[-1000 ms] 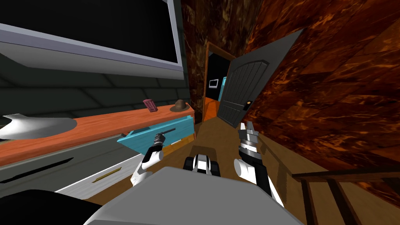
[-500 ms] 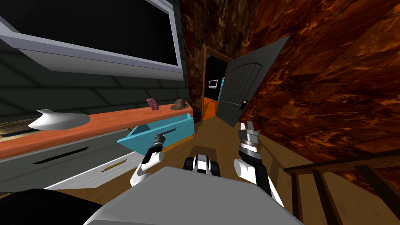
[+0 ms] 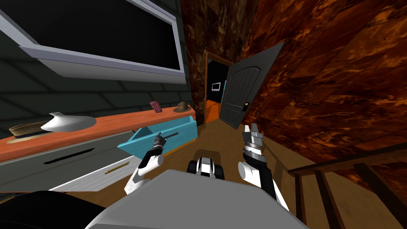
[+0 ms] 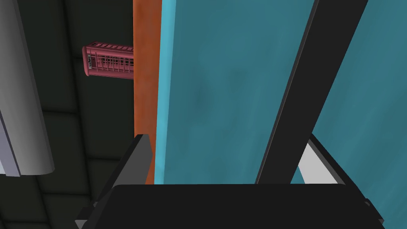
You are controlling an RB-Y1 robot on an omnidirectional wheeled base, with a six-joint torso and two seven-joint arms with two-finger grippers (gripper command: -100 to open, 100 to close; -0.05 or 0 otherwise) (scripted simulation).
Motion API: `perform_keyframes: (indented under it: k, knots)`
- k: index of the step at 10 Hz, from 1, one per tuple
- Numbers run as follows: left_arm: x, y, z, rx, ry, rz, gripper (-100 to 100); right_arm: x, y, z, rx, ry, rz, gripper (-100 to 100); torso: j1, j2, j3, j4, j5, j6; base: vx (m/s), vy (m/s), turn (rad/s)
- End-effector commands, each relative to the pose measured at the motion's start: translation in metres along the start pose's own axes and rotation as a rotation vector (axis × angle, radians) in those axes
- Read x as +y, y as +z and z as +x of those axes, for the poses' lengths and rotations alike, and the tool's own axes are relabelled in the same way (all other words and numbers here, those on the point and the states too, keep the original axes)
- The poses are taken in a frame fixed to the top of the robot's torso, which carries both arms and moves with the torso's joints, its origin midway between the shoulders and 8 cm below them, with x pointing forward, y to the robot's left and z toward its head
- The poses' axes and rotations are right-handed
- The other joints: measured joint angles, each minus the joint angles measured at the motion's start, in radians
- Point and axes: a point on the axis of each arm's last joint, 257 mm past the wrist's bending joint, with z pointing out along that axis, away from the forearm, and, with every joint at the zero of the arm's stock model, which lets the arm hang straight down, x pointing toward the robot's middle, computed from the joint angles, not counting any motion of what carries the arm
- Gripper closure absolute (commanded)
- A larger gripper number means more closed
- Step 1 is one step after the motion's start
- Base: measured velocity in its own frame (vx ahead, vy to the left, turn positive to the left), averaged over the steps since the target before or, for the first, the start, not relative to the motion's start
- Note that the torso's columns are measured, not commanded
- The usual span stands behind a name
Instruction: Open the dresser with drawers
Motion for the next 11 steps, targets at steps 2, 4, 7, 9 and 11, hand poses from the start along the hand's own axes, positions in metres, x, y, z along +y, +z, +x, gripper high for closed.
perform_keyframes:
  k: [2,4,7,9,11]
  knots:
    - [-0.019,-0.005,-0.006,-0.002,-0.004,-0.001,-100,0.000,0.000,0.000,0.000,0.000,0.000,0,-0.005,0.007,0.004,0.003,-0.003,0.001,0.017,-0.008,-0.018]
    - [-0.030,-0.008,-0.009,-0.003,-0.005,-0.002,-100,0.000,0.000,0.000,0.000,0.000,0.000,0,-0.008,0.010,0.004,0.005,-0.006,-0.001,0.014,-0.015,-0.016]
    - [-0.015,-0.009,-0.012,-0.012,-0.001,-0.026,0,0.000,0.000,0.000,0.000,0.000,0.000,0,-0.008,0.009,0.004,0.004,-0.006,0.000,0.005,-0.001,0.001]
    - [-0.011,-0.010,-0.013,-0.015,0.000,-0.033,0,0.000,0.000,0.000,0.000,0.000,0.000,0,-0.006,0.007,0.003,0.003,-0.004,0.000,0.000,0.000,0.000]
    - [-0.009,-0.011,-0.013,-0.017,0.000,-0.036,0,0.000,0.000,0.000,0.000,0.000,0.000,0,-0.005,0.006,0.002,0.002,-0.003,0.000,0.000,0.000,0.000]
